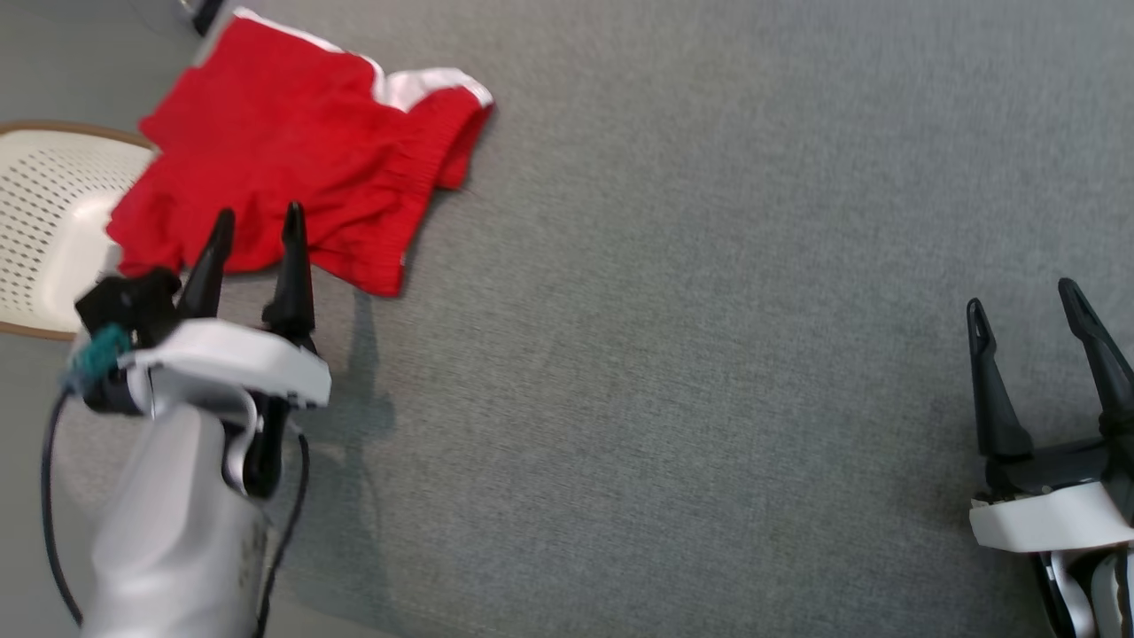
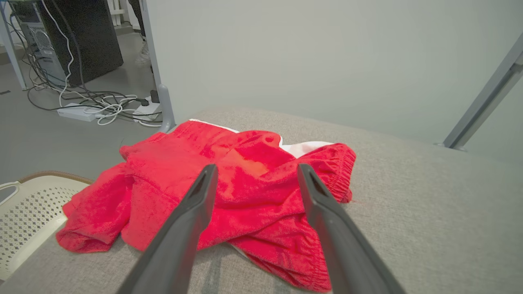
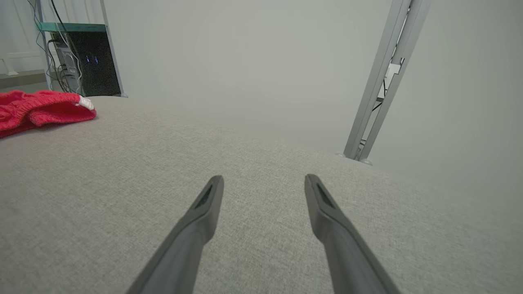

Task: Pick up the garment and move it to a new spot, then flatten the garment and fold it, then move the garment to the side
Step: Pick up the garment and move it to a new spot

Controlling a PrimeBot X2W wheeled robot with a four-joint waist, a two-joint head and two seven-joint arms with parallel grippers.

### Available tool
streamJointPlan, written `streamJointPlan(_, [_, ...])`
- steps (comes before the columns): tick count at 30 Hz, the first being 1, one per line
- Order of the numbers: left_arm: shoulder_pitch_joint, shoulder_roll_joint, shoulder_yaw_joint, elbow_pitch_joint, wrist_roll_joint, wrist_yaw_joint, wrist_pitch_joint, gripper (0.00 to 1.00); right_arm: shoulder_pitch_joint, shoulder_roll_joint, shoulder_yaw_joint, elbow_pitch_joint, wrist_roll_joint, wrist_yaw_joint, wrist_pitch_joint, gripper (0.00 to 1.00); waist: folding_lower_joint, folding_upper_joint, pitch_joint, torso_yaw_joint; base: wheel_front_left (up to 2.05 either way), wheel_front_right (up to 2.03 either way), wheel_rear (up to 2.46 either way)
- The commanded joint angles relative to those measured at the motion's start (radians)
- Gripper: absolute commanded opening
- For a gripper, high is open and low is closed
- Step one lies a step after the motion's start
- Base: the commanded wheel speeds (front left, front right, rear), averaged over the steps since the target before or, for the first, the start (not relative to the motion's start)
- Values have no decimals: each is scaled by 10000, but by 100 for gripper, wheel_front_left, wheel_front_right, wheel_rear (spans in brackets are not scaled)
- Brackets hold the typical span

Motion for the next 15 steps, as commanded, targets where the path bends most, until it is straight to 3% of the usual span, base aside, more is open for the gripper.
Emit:
streamJointPlan(1, [-890,199,-38,935,40,-33,217,100,-178,-48,9,-108,-70,-2,-49,100,0,0,1134,-522,0,0,0])
streamJointPlan(6, [-2631,579,21,3561,-47,2,592,100,-331,114,181,-208,-100,-2,-46,100,0,0,1373,-984,0,0,0])
streamJointPlan(9, [-3076,763,-79,4413,55,6,734,100,-423,170,239,-226,-82,-2,-27,100,0,0,1396,-1177,0,0,0])
streamJointPlan(10, [-3365,818,-74,5132,-73,-77,955,48,-496,257,248,-242,-55,-2,-27,100,0,0,1359,-1339,0,0,0])
streamJointPlan(11, [-3365,818,-74,5132,-73,-77,955,48,-496,257,248,-242,-55,-2,-27,100,0,0,1359,-1339,0,0,0])
streamJointPlan(12, [-3467,816,-121,5377,-111,-119,968,14,-536,316,227,-246,-39,-2,-27,100,0,0,1318,-1406,0,0,0])
streamJointPlan(13, [-3538,813,-143,5540,-199,-159,901,0,-551,372,206,-231,-24,-2,-29,100,0,0,1245,-1463,0,0,0])
streamJointPlan(15, [-3583,826,-326,5648,-231,-235,693,0,-528,499,172,-171,35,-2,-29,100,0,0,991,-1568,0,0,0])
